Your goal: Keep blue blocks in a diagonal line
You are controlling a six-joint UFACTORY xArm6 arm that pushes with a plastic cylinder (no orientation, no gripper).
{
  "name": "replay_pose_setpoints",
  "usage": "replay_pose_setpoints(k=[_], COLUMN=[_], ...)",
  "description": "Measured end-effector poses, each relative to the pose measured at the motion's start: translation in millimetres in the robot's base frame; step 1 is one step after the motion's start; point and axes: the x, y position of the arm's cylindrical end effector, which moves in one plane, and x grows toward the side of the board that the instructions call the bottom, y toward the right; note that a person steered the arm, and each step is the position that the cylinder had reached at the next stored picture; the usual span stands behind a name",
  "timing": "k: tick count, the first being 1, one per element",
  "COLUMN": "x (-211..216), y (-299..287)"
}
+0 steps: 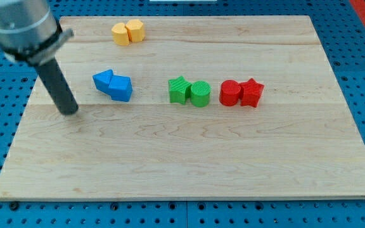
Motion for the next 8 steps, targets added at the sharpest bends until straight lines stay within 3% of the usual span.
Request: replay_pose_setpoints(k=[1, 2, 3, 4, 5, 6, 7, 8], x=[-63.2, -51.7, 1.1, 10.7, -46.9, -50.3, 2.8, 28.9], y=[0.0, 30.1, 48.8, 87.3, 43.4, 113.9, 156.8, 175.4])
